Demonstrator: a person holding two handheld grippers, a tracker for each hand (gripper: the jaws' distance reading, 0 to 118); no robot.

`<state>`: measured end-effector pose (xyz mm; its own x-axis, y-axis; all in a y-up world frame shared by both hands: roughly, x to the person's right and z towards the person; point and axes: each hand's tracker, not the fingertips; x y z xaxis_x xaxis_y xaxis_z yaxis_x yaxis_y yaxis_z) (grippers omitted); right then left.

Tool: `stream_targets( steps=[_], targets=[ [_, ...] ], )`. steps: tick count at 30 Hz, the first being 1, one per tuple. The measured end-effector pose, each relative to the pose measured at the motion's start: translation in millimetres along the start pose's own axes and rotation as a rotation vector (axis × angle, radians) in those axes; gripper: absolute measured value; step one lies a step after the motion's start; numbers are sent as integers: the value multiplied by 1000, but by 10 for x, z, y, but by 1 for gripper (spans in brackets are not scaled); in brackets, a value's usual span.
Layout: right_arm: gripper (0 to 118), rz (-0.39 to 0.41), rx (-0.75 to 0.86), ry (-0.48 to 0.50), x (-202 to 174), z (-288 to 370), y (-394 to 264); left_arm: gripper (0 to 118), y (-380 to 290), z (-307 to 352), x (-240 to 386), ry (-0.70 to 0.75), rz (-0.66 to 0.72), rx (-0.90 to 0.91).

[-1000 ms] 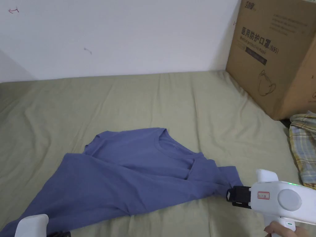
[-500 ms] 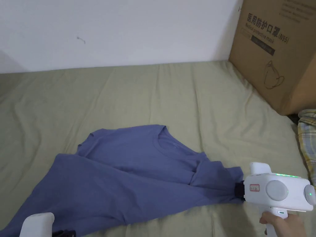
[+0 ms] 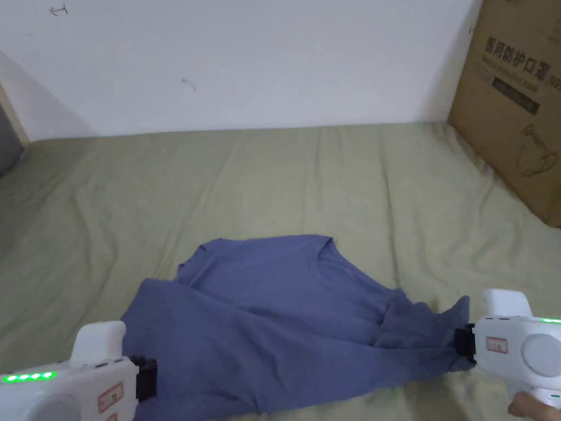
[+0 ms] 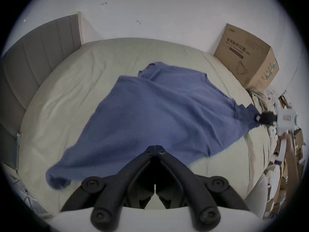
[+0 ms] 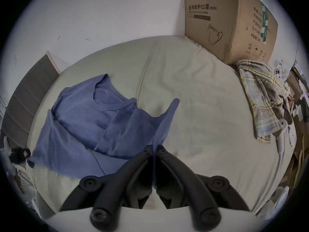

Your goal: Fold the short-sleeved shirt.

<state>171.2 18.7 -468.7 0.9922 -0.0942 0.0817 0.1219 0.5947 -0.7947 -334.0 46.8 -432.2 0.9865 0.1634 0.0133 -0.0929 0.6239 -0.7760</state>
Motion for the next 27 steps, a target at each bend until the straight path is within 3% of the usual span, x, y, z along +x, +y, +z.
stream_targets(
  steps=[3,4,5,6,7,9,15,20,21,23,25,27],
  targets=[
    [2,16,-14,-11,30,-99,-22,5,406,-288,-107,72,-49,1],
    [2,17,-23,-13,34,-119,-30,25,529,-359,-77,92,-58,10],
    [2,19,-29,-15,39,-141,-38,53,670,-477,-114,106,-64,1],
    [2,20,-34,-17,56,-157,-48,88,804,-598,-159,101,-53,-7],
    [2,20,-39,-17,67,-173,-46,111,909,-707,-196,105,-51,-13],
    [2,16,-45,-18,89,-196,-44,105,1086,-821,-200,111,-38,10],
    [2,26,-44,-35,98,-217,-58,105,1384,-1349,-310,177,-88,-45],
    [2,47,-66,-44,61,-246,-60,104,1417,-1804,-507,164,-5,-95],
    [2,48,-68,-46,67,-262,-72,100,1388,-1872,-519,149,16,-107],
    [2,42,-72,-46,86,-304,-95,72,1281,-2022,-544,104,36,-153],
    [2,32,-73,-45,92,-319,-95,71,1237,-1951,-581,114,42,-87],
    [2,24,-76,-43,42,-301,-93,56,1277,-1869,-610,112,49,-80]
  ],
)
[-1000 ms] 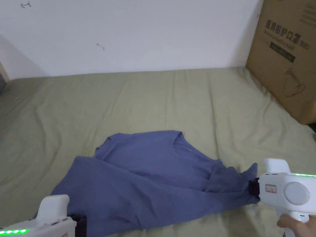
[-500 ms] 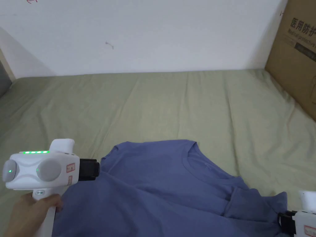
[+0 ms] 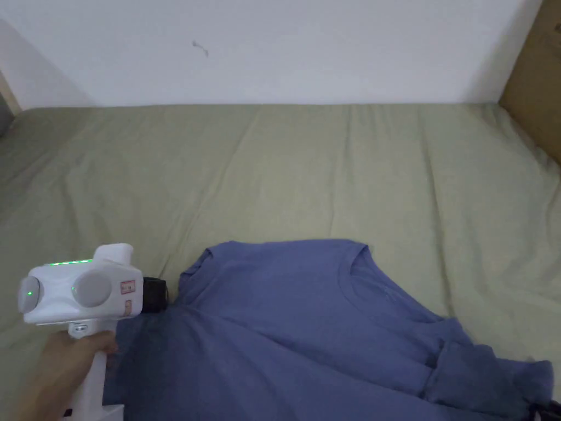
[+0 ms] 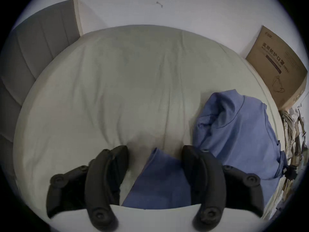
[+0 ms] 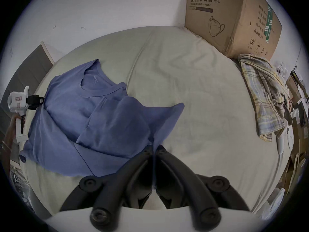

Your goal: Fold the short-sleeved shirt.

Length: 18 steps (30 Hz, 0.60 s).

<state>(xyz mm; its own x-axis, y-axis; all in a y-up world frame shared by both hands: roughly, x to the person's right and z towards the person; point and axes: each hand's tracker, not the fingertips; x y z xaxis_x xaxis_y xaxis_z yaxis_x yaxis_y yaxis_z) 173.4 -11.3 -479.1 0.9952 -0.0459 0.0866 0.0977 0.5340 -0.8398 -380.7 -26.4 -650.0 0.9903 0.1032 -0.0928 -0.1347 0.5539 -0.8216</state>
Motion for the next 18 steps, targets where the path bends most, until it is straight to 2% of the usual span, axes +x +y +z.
stream_targets(
  steps=[2,3,8,11,15,18],
  targets=[
    [2,-4,-2,0,-9,-5,-1,12,18,54,-5,28,-23,8],
    [2,-7,0,3,-24,7,4,1,27,77,19,27,-42,2],
    [2,-42,23,2,-60,132,45,1,79,375,-44,-3,-41,2],
    [2,-56,50,18,-35,198,116,1,155,703,-32,21,-92,54],
    [2,-18,134,18,-148,506,321,1,314,1269,-6,31,-121,139],
    [2,-36,227,39,-225,799,583,1,451,1777,22,80,-151,237]
  ],
)
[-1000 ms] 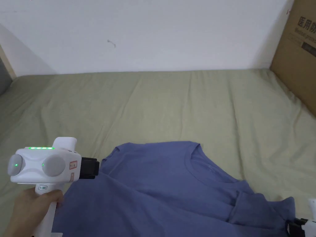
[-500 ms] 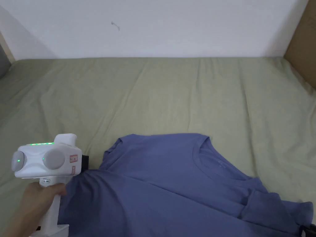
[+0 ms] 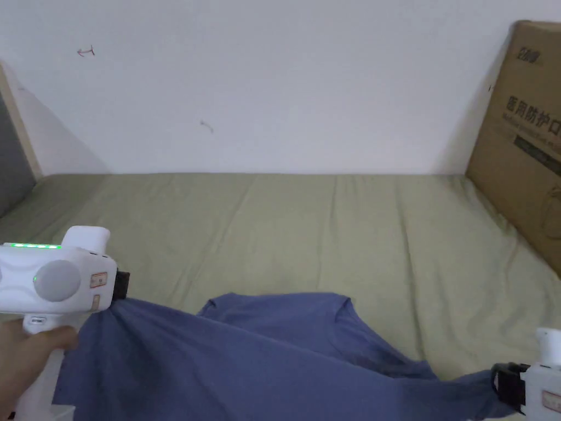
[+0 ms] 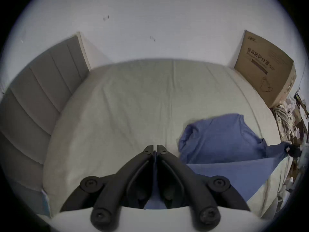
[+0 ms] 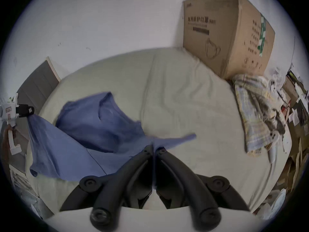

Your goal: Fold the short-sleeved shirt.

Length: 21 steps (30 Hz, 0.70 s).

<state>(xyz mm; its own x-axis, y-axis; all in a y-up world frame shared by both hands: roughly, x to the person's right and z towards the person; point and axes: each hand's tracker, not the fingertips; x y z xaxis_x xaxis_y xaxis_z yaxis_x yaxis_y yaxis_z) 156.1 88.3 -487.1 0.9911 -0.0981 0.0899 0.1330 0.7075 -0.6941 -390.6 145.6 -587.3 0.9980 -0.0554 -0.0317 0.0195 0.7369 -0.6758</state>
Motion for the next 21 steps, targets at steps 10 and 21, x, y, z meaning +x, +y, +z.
stream_targets(
  steps=[10,21],
  targets=[
    [2,68,257,100,-491,719,1455,1,870,1440,-374,170,19,261],
    [2,114,424,101,-1087,1407,3252,1,1837,2094,-690,279,35,394]
  ],
)
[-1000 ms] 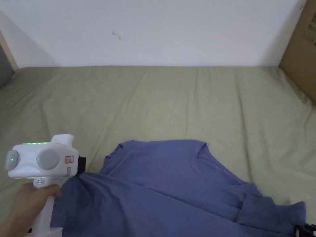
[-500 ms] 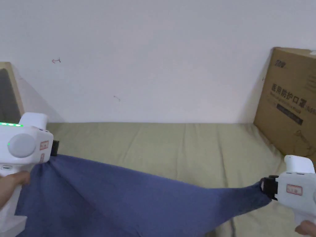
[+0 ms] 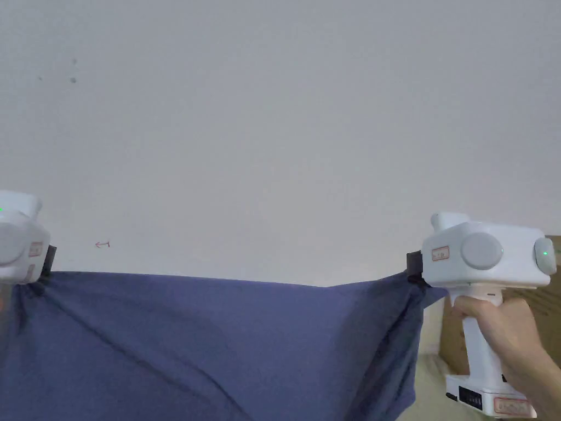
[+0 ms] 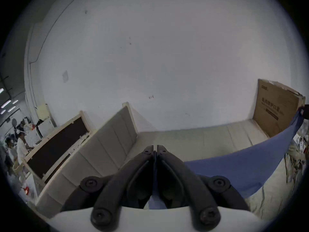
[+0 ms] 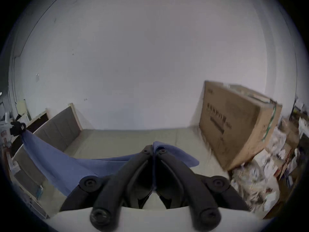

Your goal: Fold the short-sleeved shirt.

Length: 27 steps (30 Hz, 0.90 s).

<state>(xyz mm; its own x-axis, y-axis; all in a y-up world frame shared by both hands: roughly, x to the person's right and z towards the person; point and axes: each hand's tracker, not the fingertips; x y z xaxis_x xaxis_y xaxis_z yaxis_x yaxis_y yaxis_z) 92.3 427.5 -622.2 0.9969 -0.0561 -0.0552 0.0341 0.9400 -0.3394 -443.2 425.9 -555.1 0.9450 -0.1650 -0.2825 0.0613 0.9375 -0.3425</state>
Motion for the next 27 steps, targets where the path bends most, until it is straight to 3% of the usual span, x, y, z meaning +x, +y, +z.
stream_targets(
  steps=[4,8,11,13,17,22,27],
  targets=[
    [2,-19,67,-13,-141,-146,687,1,460,-239,32,47,-1,51],
    [2,-39,125,-120,-242,-352,1221,1,902,-523,103,21,69,103],
    [2,-57,156,-128,-211,-427,1506,1,1198,-678,208,27,56,128],
    [2,-25,185,-164,-217,-432,1648,1,1375,-762,264,26,52,175],
    [2,-6,229,-187,-149,-461,1713,1,1532,-870,388,-5,127,288],
    [2,-31,249,-175,25,-518,1504,1,1263,-1119,652,20,32,309],
    [2,-2,125,-177,182,-1029,948,1,618,-1651,978,-2,-14,202]
  ],
)
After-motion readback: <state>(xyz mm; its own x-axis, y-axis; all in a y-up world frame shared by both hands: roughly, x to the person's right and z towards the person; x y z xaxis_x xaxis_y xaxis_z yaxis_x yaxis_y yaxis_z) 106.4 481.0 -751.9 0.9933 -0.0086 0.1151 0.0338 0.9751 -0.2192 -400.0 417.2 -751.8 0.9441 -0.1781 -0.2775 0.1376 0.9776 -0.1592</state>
